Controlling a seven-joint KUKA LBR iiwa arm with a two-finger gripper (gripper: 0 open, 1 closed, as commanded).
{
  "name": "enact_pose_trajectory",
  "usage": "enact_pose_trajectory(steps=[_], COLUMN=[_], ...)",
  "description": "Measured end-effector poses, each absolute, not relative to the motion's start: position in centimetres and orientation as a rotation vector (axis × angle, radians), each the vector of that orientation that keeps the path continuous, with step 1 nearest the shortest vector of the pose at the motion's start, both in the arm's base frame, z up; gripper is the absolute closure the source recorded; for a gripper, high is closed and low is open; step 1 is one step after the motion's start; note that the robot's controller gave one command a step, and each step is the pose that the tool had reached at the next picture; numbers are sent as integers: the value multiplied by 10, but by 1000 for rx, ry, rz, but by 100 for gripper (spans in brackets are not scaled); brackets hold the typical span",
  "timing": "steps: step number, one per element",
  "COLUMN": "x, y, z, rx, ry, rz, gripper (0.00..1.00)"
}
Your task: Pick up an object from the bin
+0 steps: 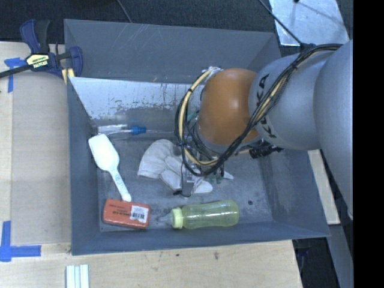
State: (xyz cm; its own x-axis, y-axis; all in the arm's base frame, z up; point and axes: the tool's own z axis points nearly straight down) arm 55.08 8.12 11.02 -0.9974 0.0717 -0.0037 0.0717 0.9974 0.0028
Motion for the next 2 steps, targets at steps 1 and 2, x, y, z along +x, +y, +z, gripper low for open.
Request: enact_pose_trajectory(steps=[1,2], x=[568,568], y=[83,83], z=[73,73], rx=[245,245], ry=[3124,3124], rz=[2,2], gripper=[100,100])
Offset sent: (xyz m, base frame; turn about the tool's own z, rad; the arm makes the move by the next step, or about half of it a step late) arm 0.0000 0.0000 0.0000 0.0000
